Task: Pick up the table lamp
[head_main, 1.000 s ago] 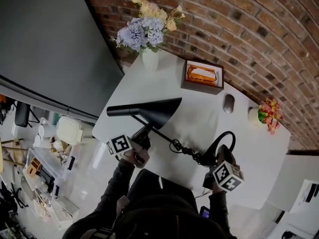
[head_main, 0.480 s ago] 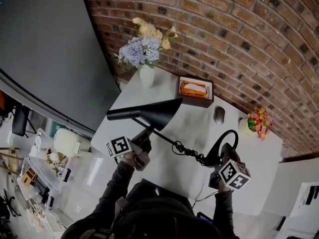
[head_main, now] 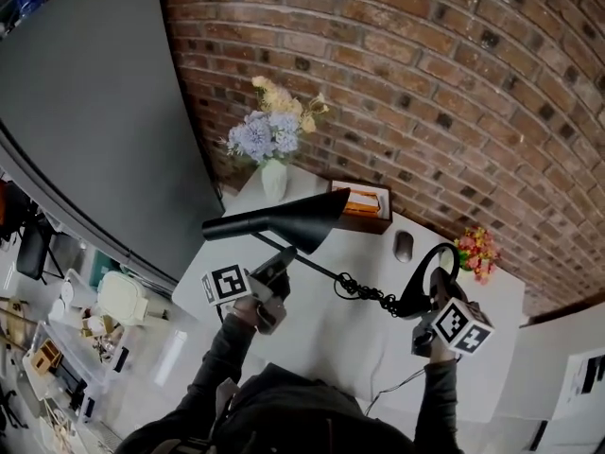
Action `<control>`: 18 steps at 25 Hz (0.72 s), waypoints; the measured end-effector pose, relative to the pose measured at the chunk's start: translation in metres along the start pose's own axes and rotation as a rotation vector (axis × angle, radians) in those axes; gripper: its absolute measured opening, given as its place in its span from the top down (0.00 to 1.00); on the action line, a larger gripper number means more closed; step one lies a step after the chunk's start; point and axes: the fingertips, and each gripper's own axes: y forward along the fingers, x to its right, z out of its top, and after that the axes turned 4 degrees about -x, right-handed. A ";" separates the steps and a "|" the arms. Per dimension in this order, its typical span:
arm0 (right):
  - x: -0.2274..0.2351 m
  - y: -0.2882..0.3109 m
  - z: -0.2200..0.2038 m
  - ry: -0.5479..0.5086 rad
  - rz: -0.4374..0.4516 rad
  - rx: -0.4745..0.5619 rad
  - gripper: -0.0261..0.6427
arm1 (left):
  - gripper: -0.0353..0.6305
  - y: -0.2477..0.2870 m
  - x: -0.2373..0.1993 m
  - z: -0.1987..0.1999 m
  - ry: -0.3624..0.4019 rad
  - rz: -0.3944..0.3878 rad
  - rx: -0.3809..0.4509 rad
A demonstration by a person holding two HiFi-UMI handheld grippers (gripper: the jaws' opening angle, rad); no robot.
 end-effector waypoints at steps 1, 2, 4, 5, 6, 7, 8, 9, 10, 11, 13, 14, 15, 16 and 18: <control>-0.001 -0.001 0.007 -0.003 0.009 0.011 0.95 | 0.87 0.002 0.006 0.002 0.011 -0.010 -0.005; -0.002 -0.003 0.015 -0.006 0.018 0.021 0.94 | 0.87 0.005 0.012 0.004 0.019 -0.027 -0.010; -0.003 -0.007 0.030 -0.013 0.033 0.038 0.94 | 0.87 0.010 0.027 0.008 0.025 -0.069 -0.016; -0.005 -0.008 0.038 -0.017 0.041 0.046 0.94 | 0.87 0.013 0.034 0.010 0.031 -0.083 -0.019; -0.006 -0.011 0.047 -0.022 0.049 0.057 0.94 | 0.87 0.015 0.039 0.013 0.040 -0.091 -0.022; -0.007 -0.013 0.056 -0.029 0.056 0.068 0.94 | 0.87 0.018 0.045 0.016 0.050 -0.102 -0.024; -0.007 -0.014 0.066 -0.032 0.065 0.078 0.94 | 0.87 0.021 0.053 0.019 0.056 -0.123 -0.025; -0.009 -0.016 0.074 -0.031 0.077 0.084 0.94 | 0.87 0.025 0.062 0.022 0.062 -0.149 -0.024; -0.010 -0.017 0.080 -0.027 0.090 0.090 0.94 | 0.87 0.028 0.070 0.025 0.070 -0.170 -0.025; -0.011 -0.019 0.087 -0.025 0.100 0.096 0.94 | 0.87 0.031 0.077 0.028 0.080 -0.182 -0.026; -0.012 -0.024 0.098 -0.027 0.114 0.111 0.94 | 0.87 0.033 0.086 0.031 0.094 -0.195 -0.028; -0.012 -0.026 0.103 -0.031 0.120 0.118 0.94 | 0.87 0.034 0.090 0.031 0.098 -0.202 -0.027; -0.013 -0.028 0.107 -0.035 0.127 0.125 0.94 | 0.87 0.035 0.094 0.031 0.101 -0.212 -0.025; -0.014 -0.030 0.111 -0.039 0.133 0.132 0.94 | 0.87 0.036 0.099 0.032 0.106 -0.223 -0.023; -0.015 -0.033 0.120 -0.046 0.141 0.149 0.94 | 0.87 0.038 0.107 0.035 0.123 -0.236 -0.021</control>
